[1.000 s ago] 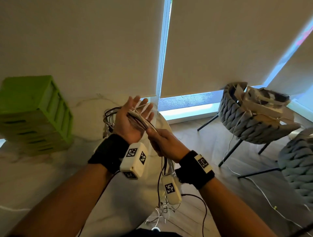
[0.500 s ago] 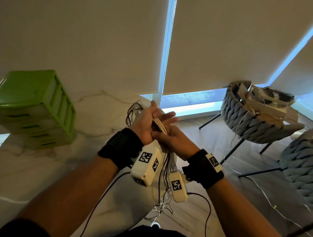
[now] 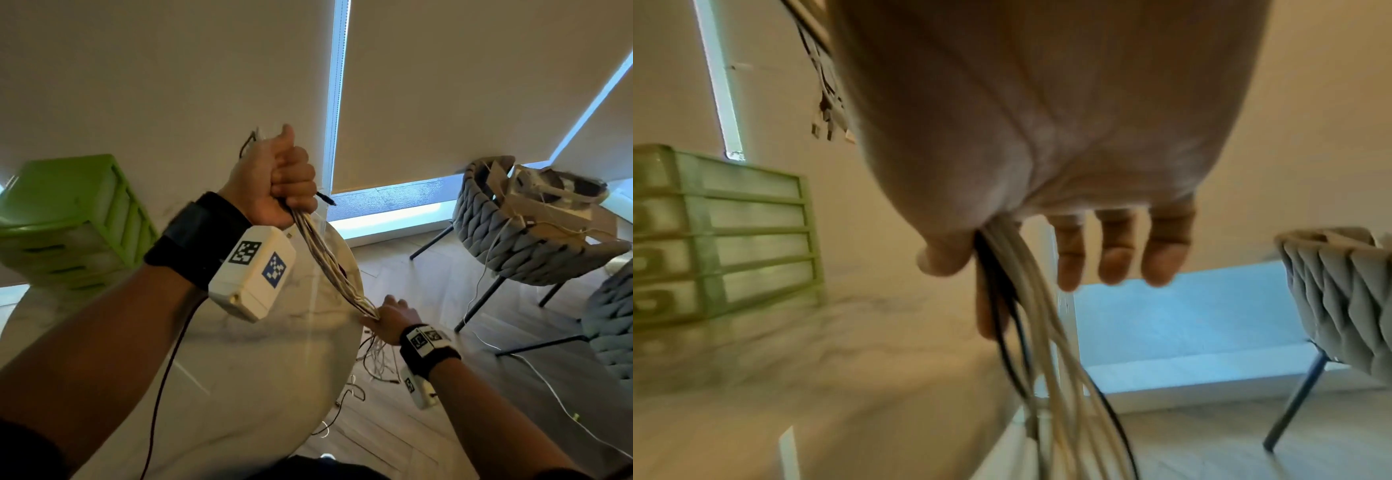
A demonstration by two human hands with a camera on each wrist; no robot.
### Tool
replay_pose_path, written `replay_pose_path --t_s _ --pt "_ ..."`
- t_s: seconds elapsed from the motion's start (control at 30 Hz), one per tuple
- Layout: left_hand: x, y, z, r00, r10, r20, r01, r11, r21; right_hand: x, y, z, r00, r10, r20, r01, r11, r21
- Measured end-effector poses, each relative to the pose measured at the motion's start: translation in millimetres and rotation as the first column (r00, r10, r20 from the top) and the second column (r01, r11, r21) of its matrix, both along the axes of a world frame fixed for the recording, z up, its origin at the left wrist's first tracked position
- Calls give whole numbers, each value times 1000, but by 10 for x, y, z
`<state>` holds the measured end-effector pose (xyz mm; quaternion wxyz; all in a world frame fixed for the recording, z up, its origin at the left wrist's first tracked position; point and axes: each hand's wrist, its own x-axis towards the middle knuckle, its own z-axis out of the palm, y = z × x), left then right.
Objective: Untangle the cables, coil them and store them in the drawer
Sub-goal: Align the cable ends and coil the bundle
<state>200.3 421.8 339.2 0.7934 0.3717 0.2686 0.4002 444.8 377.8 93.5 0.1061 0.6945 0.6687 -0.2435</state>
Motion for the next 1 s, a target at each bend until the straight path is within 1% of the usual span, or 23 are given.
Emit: replay_pose_path --t_s 0.07,0.1,0.13,0.17,0.23,0.3,0.37,0.4,0.43,0.5,0.53,0.57,0.63,0.67,0.73,0.83,0.87,0.9,0.93,1.0 --pt "16 23 -66 997 16 -80 -15 1000 14 38 127 115 997 16 76 -18 999 32" --pt "4 40 -96 986 58 -156 -53 998 41 60 166 172 995 21 99 -29 996 78" --pt "-22 58 -140 959 118 -257 -97 991 95 86 201 227 993 30 113 -45 990 132" --pt "-54 74 -204 911 179 -372 -121 977 173 105 231 297 992 39 117 -59 982 178" --pt "-82 81 -365 781 239 -577 -73 953 295 100 273 464 996 49 81 -69 961 267" --pt "-23 59 -533 676 224 -702 -1 953 303 -1 303 715 997 65 29 -71 938 339" --pt "99 26 -658 619 232 -751 15 952 306 -163 323 977 997 73 9 -70 907 415" --pt "170 10 -704 605 241 -759 20 948 317 -248 345 1102 996 94 9 -88 886 456" --pt "235 -2 -750 605 243 -758 24 946 323 -323 369 1210 993 120 5 -108 869 483" --pt "335 -27 -803 635 214 -742 41 950 309 -456 424 1391 982 184 -48 -137 857 497" --pt "369 -30 -822 645 186 -742 69 952 298 -498 445 1471 971 230 -72 -169 862 478" --pt "386 -20 -847 638 163 -752 101 951 291 -521 471 1536 957 278 -78 -215 866 452" --pt "381 -17 -850 583 146 -799 146 949 280 -523 493 1661 931 350 -105 -283 873 398" --pt "362 -11 -836 550 141 -823 167 947 274 -506 482 1718 913 376 -157 -294 875 384" --pt "294 3 -777 489 100 -867 240 940 244 -471 447 1788 878 384 -285 -274 892 360" --pt "228 -4 -591 399 29 -917 333 927 174 -465 439 1824 832 350 -430 -220 921 322" --pt "215 -2 -523 395 19 -918 335 928 163 -458 448 1833 815 339 -471 -198 925 323" --pt "198 8 -468 419 25 -908 315 933 171 -430 474 1815 803 325 -500 -173 929 326" --pt "175 13 -420 475 42 -879 274 942 193 -383 486 1782 799 304 -519 -144 935 325" --pt "118 20 -349 614 54 -787 181 961 208 -260 468 1634 794 233 -561 -69 952 299"
